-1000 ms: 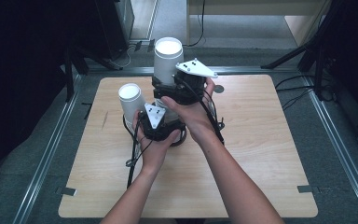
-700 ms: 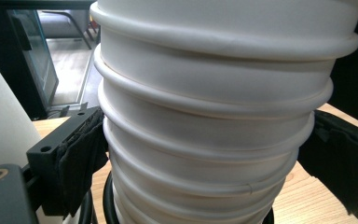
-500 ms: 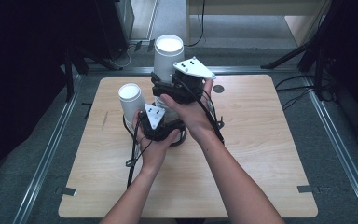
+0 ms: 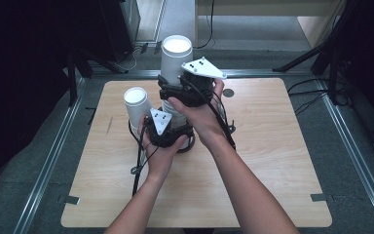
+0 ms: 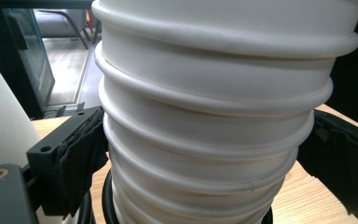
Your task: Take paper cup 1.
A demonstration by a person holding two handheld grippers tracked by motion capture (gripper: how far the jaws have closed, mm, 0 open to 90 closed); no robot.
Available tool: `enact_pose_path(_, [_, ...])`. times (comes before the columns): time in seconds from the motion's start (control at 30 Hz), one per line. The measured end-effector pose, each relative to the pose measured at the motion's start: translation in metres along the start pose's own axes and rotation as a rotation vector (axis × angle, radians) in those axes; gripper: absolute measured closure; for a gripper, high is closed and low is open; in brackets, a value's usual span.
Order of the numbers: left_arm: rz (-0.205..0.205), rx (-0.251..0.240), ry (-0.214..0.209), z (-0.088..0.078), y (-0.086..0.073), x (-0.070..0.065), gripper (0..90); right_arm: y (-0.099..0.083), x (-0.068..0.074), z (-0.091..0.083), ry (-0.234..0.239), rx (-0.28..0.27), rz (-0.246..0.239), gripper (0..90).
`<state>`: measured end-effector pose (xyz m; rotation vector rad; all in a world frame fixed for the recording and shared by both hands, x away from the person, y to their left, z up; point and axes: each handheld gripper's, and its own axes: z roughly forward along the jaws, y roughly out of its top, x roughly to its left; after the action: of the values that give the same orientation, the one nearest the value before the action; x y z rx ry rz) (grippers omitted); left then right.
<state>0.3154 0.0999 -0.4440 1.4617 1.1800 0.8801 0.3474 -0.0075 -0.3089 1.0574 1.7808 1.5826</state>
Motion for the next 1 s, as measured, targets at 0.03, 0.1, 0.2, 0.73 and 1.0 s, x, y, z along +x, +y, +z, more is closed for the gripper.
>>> enact_pose_path(0.03, [-0.003,-0.001,0.001,0.000,0.000,0.000,4.4,0.000,0.000,0.000,0.001,-0.002,0.001,9.7])
enact_pose_path(0.1, [-0.001,-0.005,-0.001,0.000,-0.001,0.000,4.4,0.001,0.000,-0.001,0.014,-0.007,0.007,9.2])
enact_pose_path(0.2, [-0.001,-0.008,-0.005,0.000,-0.001,0.001,4.4,0.003,-0.002,-0.003,0.006,-0.015,0.006,11.8])
enact_pose_path(0.73, [-0.004,-0.005,-0.002,0.000,-0.001,0.001,4.4,0.011,0.002,-0.010,-0.003,-0.058,-0.029,15.7])
enact_pose_path(1.0, [-0.007,-0.006,-0.003,0.000,-0.001,0.001,4.4,0.020,0.001,-0.013,0.009,-0.080,-0.005,15.9])
